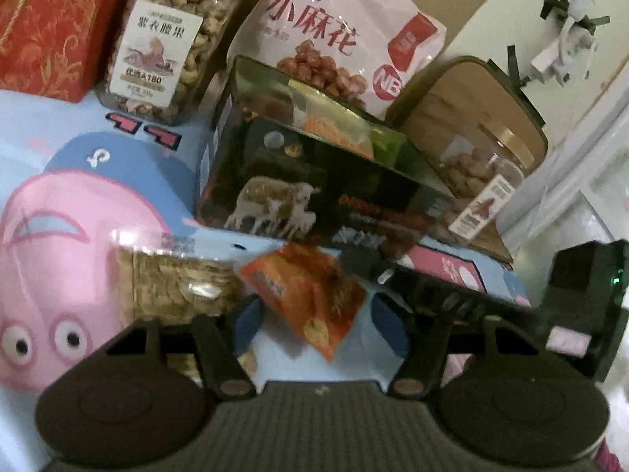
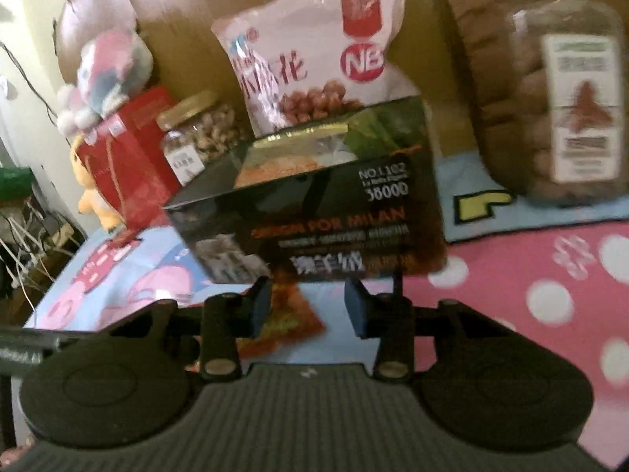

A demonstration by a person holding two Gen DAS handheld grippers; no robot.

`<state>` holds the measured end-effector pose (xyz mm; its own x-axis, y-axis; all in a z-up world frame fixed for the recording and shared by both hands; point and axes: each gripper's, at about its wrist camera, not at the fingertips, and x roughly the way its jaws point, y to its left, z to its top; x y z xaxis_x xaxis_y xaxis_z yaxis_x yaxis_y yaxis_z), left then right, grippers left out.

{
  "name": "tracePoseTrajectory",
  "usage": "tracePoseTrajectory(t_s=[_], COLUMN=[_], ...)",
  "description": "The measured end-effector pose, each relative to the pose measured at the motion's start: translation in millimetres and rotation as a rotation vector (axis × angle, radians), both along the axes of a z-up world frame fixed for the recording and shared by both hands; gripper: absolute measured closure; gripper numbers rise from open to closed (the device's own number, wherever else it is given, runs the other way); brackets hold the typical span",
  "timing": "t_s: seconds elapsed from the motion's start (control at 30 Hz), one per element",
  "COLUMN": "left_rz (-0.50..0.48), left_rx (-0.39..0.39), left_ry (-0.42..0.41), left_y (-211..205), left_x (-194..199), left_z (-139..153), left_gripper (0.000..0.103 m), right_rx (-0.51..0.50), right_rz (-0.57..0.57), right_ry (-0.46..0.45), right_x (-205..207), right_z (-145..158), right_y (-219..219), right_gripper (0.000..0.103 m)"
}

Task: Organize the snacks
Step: 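Reach the left tool to the small orange packet and grasp it, then carry the orange packet into the black box and open the left tool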

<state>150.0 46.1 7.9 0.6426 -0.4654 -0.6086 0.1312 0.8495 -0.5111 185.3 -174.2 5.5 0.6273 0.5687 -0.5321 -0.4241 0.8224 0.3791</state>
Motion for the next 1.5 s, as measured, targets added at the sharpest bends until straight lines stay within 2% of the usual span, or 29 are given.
tracePoseTrajectory(t_s=[0.07,0.1,0.2,0.23,0.27,0.4,0.43,0.5,0.7,0.77,0.87,0.97,1.07,1.1,1.17,1.23,1.3,1.37,1.5], left_rz=[-0.002,-0.004,-0.033,-0.042,-0.045,-0.045,-0.043,-0.049,-0.057,-0.072,-0.089,-0.099,-0.092,-0.074,0.01,0.07,0.103,0.139,0.19], left_rx=[0.01,-0.015,-0.077,-0.075,-0.057,-0.058,-0.072,-0.08,-0.037,-0.031,-0.021,-0.049,-0.077,-0.069,0.023,0.081,0.11,0.173,0.327], left_ry=[0.025,0.025,0.034,0.022,0.01,-0.029,-0.036,-0.073,-0.203,-0.249,-0.311,-0.313,-0.252,-0.225,-0.195,-0.207,-0.224,-0.247,-0.304], left_y=[0.6,4.0,12.0,12.8,12.9,19.7,21.9,22.3,7.8,3.0,-6.5,-7.8,-4.1,-2.5,1.4,10.4,17.4,18.9,9.9], left_x=[4.7,3.8,-7.9,-15.2,-23.3,-42.4,-44.3,-46.3,-31.9,-20.6,2.2,36.2,69.3,77.8,89.3,88.5,82.8,73.4,40.5], left_z=[-5.2,-6.6,-6.1,-2.9,0.4,14.2,18.4,30.4,75.4,93.9,115.2,117.4,99.9,92.4,80.7,76.4,78.0,84.9,94.5], left_gripper=[0.075,0.077,0.084,0.084,0.084,0.085,0.085,0.085,0.084,0.084,0.084,0.084,0.084,0.083,0.077,0.075,0.071,0.071,0.058], right_rx=[-0.016,-0.022,0.027,0.065,0.101,0.152,0.176,0.23,0.195,0.173,0.159,0.138,0.087,0.067,0.034,0.008,0.037,0.06,0.068], right_rz=[0.044,0.072,0.066,0.078,0.089,0.107,0.114,0.113,0.067,0.042,-0.005,-0.046,-0.077,-0.081,-0.083,-0.101,-0.113,-0.12,-0.125], right_ry=[-0.003,-0.008,0.029,0.05,0.076,0.099,0.106,0.115,-0.032,-0.116,-0.203,-0.261,-0.281,-0.28,-0.273,-0.269,-0.268,-0.267,-0.255], right_x=[-0.8,-5.2,-16.4,-19.8,-23.1,-52.6,-54.6,-59.4,-71.6,-72.0,-57.8,-35.2,-11.1,-3.5,10.9,18.5,18.0,12.9,-7.9], right_z=[-4.7,-3.7,-5.0,-5.7,-6.0,-7.1,-6.1,-0.1,32.0,47.6,68.3,80.9,80.5,78.0,70.4,64.4,62.4,62.0,61.7], right_y=[7.6,11.2,7.2,3.9,1.8,2.7,1.5,0.6,12.1,13.8,15.4,13.3,16.7,18.5,24.9,26.0,19.7,9.5,0.8], right_gripper=[0.069,0.075,0.075,0.075,0.081,0.083,0.093,0.097,0.098,0.098,0.098,0.098,0.098,0.098,0.096,0.093,0.093,0.093,0.093])
